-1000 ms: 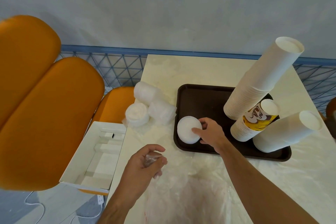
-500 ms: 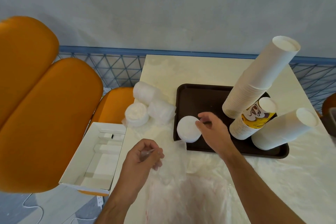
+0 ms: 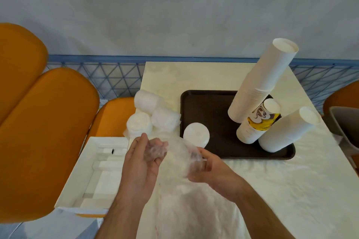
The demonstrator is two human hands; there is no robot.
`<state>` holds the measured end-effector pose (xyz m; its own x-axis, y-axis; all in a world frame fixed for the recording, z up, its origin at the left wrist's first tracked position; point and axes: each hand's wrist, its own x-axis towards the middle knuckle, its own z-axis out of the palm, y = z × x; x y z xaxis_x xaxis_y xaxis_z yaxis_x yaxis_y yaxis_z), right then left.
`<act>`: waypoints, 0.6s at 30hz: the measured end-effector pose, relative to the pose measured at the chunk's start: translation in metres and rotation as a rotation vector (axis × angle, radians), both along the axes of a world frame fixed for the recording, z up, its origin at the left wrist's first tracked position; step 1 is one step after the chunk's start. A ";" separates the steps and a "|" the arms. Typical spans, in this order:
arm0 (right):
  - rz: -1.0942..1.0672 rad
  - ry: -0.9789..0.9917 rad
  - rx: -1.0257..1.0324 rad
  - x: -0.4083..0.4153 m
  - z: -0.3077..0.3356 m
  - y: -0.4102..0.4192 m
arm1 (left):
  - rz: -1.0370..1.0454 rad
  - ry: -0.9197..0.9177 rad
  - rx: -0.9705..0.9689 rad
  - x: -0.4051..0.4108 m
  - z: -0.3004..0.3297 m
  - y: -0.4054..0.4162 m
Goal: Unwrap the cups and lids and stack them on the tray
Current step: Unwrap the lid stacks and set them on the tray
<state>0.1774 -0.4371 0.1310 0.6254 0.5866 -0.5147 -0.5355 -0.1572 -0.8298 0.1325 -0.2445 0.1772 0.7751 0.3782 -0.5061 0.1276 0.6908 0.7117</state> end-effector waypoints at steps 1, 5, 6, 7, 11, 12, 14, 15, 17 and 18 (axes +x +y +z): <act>-0.035 -0.011 0.002 -0.001 0.002 0.001 | 0.004 -0.006 -0.015 -0.001 -0.001 0.003; -0.517 0.133 0.255 0.003 0.002 -0.002 | 0.017 0.000 0.052 -0.005 -0.006 0.018; -0.636 0.163 0.317 0.005 0.003 -0.003 | 0.007 0.014 0.115 -0.007 -0.006 0.021; -0.725 0.178 0.362 0.006 0.004 -0.004 | -0.009 0.032 0.187 -0.009 -0.007 0.024; -0.859 0.037 0.338 0.002 0.014 -0.003 | -0.183 0.134 0.363 -0.018 -0.008 0.034; -0.859 -0.016 0.298 0.002 0.017 -0.003 | -0.279 0.162 0.356 -0.019 -0.008 0.035; -0.844 -0.125 0.219 -0.001 0.023 -0.003 | -0.487 0.192 0.294 -0.022 -0.007 0.036; -0.830 -0.172 0.185 -0.001 0.025 -0.003 | -0.559 0.198 0.266 -0.023 -0.006 0.035; -0.828 -0.237 0.138 -0.004 0.027 -0.006 | -0.609 0.175 0.266 -0.022 -0.004 0.031; -0.835 -0.254 0.118 -0.005 0.027 -0.008 | -0.592 0.147 0.283 -0.021 -0.004 0.028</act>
<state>0.1724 -0.4453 0.1583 0.9609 -0.0732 -0.2670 -0.2344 0.2978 -0.9254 0.1116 -0.2164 0.1736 0.8234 0.0443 -0.5658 0.5365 0.2642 0.8015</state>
